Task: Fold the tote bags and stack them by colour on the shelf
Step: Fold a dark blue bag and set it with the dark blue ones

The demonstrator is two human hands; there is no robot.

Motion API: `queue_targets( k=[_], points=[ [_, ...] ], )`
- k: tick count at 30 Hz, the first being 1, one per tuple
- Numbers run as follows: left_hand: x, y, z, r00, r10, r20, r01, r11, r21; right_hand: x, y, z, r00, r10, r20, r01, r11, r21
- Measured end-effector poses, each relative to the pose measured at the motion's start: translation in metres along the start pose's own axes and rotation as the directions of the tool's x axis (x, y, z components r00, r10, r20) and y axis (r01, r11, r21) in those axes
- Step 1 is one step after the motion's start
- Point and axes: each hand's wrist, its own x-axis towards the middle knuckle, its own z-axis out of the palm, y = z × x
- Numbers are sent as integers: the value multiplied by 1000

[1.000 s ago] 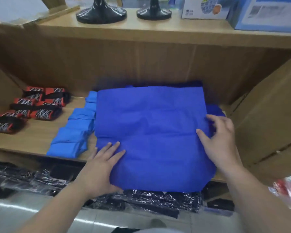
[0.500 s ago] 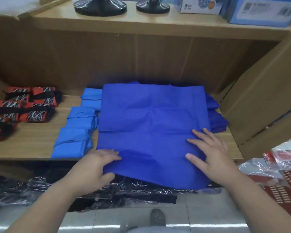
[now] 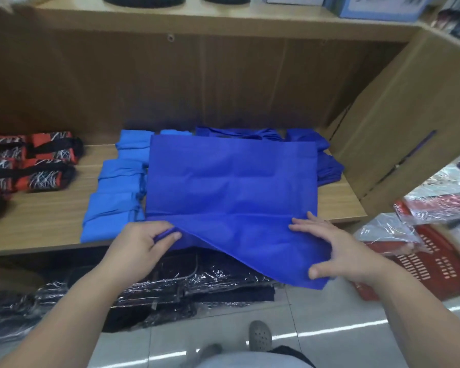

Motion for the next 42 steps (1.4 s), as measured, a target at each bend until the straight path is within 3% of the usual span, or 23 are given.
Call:
queue_targets(
  k=[2,4,7,10,15,21,26,31,36,40,42],
  points=[
    [2,7,1,996,75,-51,-71,995,74,2,-5,2,999,26,45,-16,976,-217],
    [5,14,1,960,193,-202,-152,967,206,6,-8,6,999,1,44,16,920,-392],
    [9,16,5,848,371,-379,-219,896,387,8,-16,13,992,-122,-24,98,885,-455],
    [12,10,16,812,432,-393,-253,867,429,9,-28,25,972,-216,-94,164,907,-387],
    [12,-6,37,839,462,-287,-306,837,454,27,-16,45,987,-159,15,127,728,-674],
    [15,-13,38,928,354,-113,-270,852,449,50,-2,15,998,-56,35,66,848,-525],
    [16,-13,35,949,214,232,-299,843,447,70,9,-3,997,-53,63,77,870,-487],
    [25,6,38,969,148,200,-235,808,540,72,2,-8,995,-77,61,97,830,-550],
    [36,13,40,985,56,163,-134,842,523,48,9,5,988,-157,6,127,776,-618],
    [43,24,34,992,-21,126,-36,898,439,38,33,7,946,-262,-193,165,897,-409],
    [48,25,30,989,-69,127,8,904,427,35,39,2,953,-177,-244,128,970,-206]
  ],
)
